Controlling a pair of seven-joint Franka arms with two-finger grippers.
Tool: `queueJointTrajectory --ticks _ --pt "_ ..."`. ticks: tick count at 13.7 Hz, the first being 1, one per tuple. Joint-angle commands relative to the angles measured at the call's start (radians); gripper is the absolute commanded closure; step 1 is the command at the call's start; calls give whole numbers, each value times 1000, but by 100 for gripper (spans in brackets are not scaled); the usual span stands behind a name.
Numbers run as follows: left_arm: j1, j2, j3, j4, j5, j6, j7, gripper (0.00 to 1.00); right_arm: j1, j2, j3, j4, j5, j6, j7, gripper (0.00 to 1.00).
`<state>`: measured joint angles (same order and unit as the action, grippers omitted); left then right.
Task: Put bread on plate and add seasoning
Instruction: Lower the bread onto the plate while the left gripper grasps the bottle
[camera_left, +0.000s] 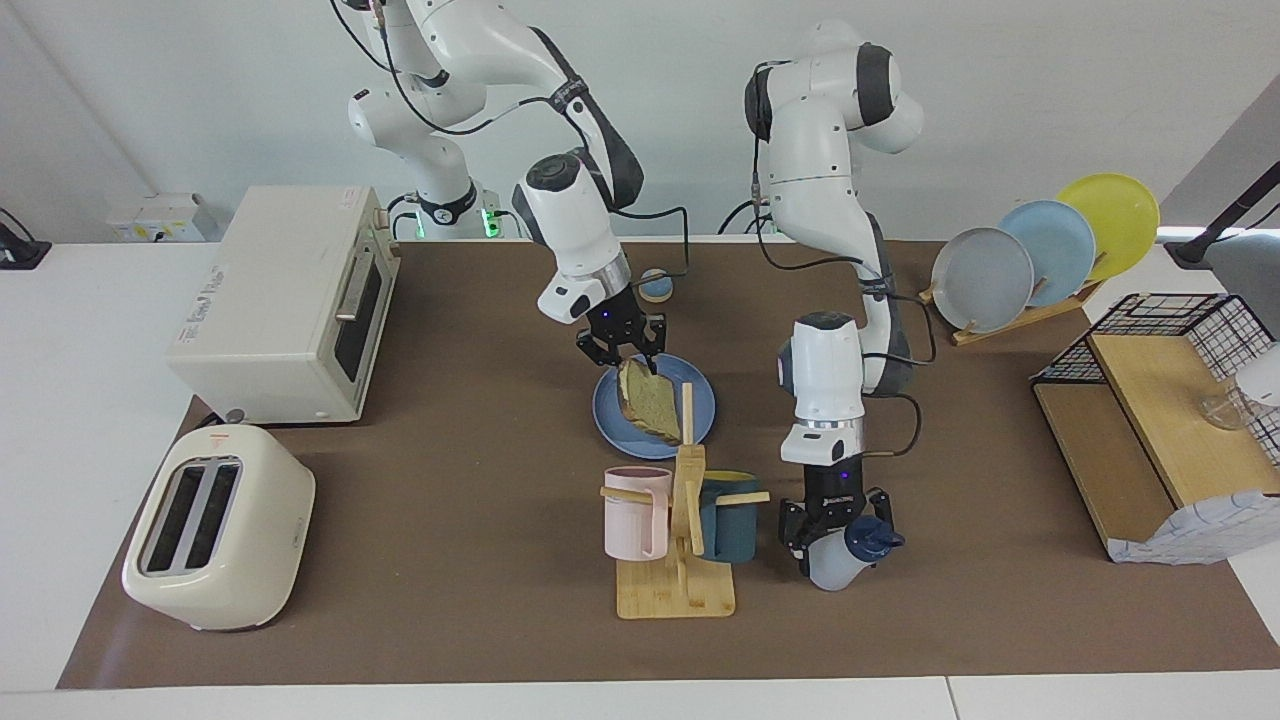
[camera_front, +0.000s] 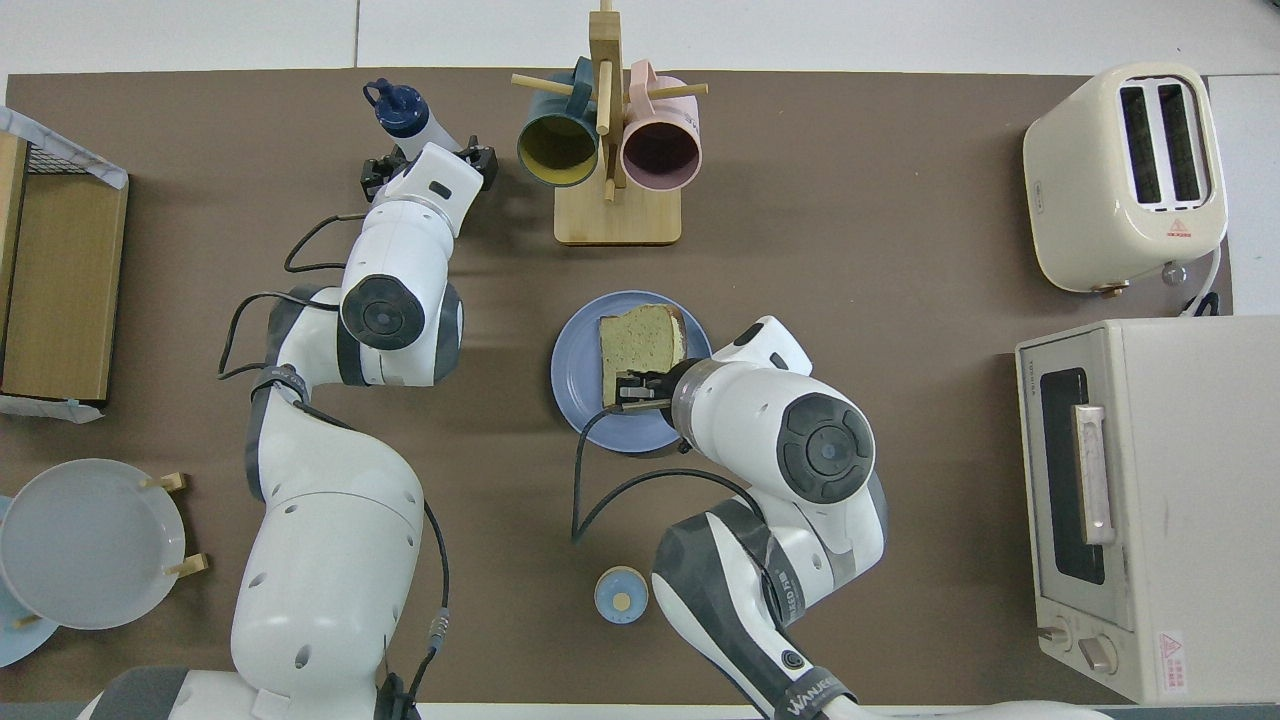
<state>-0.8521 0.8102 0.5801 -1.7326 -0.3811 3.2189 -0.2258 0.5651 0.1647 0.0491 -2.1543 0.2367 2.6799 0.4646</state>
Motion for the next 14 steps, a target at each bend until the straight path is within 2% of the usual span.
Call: queueJointTrajectory --ticks 1,2,3,4,5,7,9,10,12,14 --pt "-2 12 1 4 -10 6 22 20 -8 -19 6 0 26 8 9 0" --pt "-5 12 1 1 -10 -1 25 31 -8 -22 5 10 24 2 17 0" --pt "-7 10 1 -2 -10 -5 31 54 -14 -24 -2 39 24 -30 22 0" --pt "-7 -3 3 -5 -10 -23 40 81 -39 -28 -3 78 24 -91 22 0" --pt "-2 -32 3 -10 -10 -71 95 100 -65 -31 -3 127 23 -157 22 0" --pt "5 -72 4 -15 -12 -143 183 100 -91 -31 -5 191 15 -245 23 0" --pt "10 -165 4 -60 -12 -203 210 100 -126 -36 -12 243 0 -343 23 0" --pt "5 -268 4 -114 -10 -256 274 100 -152 -42 -11 272 -31 -385 16 0" --pt "-4 -499 4 -218 -12 -441 476 100 -230 -45 -8 350 -103 -513 -7 0" --pt "-4 -638 17 -263 -4 -619 628 100 -290 -54 -15 415 -141 -665 -27 0"
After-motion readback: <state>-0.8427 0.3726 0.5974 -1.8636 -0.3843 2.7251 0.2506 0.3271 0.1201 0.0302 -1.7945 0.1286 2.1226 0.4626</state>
